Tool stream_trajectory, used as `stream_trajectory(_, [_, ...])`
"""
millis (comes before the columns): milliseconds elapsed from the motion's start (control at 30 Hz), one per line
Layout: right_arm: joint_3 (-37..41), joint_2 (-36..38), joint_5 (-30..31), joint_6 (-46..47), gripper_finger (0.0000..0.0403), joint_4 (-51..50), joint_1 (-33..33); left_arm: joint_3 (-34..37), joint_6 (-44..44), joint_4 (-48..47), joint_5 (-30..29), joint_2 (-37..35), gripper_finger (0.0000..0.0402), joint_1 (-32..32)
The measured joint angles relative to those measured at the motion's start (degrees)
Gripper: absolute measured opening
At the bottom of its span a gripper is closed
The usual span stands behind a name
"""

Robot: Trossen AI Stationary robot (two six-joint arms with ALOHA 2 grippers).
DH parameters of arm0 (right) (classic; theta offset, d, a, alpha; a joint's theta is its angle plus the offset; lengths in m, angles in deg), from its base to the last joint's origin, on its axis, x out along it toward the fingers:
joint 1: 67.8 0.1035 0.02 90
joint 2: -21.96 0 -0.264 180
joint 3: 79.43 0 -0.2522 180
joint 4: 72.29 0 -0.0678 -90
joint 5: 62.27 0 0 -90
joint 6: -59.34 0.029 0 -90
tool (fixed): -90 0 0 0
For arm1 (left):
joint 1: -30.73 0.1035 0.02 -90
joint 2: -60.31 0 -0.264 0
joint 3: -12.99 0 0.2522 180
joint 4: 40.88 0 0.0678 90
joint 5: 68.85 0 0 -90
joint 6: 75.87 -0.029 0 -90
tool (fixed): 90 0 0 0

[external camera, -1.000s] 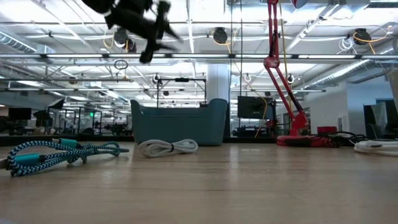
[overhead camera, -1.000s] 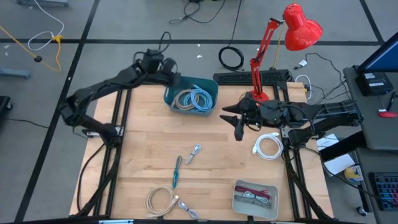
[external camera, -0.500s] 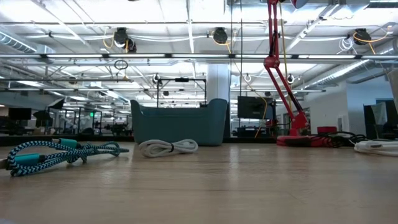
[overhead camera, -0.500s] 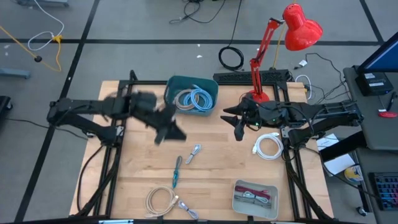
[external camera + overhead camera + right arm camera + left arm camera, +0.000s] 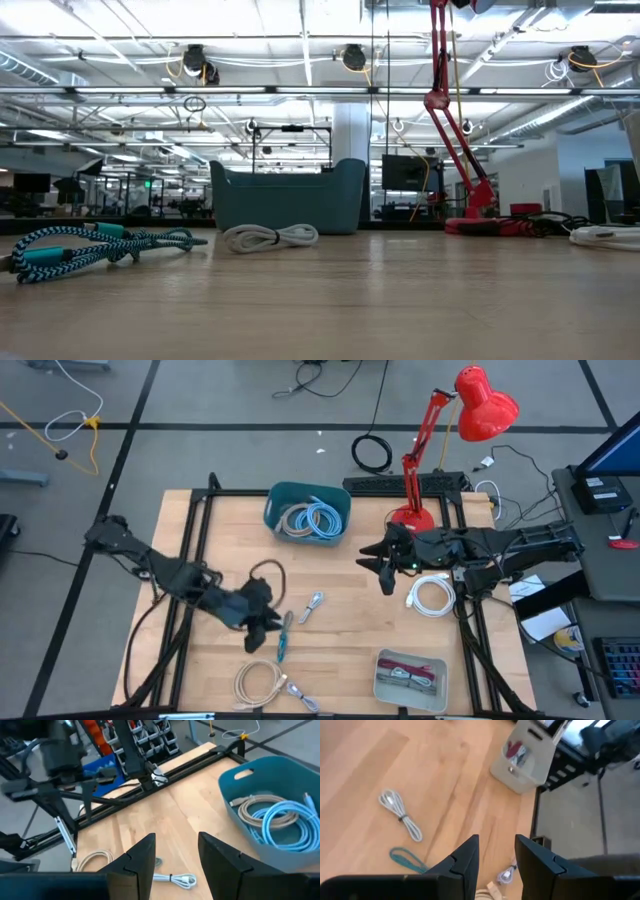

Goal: Sort cables into bins
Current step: Put the white charger cable into the gray bin

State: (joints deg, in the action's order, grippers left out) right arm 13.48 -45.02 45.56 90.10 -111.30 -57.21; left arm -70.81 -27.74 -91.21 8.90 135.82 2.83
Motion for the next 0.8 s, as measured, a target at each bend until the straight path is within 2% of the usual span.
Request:
stream_trajectory(133, [2.5,0.0,-0.1,2.1,0.0139,0.1,1.0,0.1,2.0,0.2,-2.4,3.8,0.0127,-1.1])
stream_trajectory(267, [6.4,0.0,-0.1,5.6,0.0139,1.3,2.6,0.1,2.2,-0.4,-2.2,9.5,0.0127,-0.5])
stream_trajectory(533, [15.2,0.0,-0.2,12.1,0.0139,9.4,7.1,0.1,1.2,-1.7,-1.5,18.5,0.0127,3.7])
stream_trajectory(800, [21.0,0.0,-0.1,16.6,0.0139,17.2,10.7,0.1,-4.1,-0.7,1.3,22.9,0.0127,9.4])
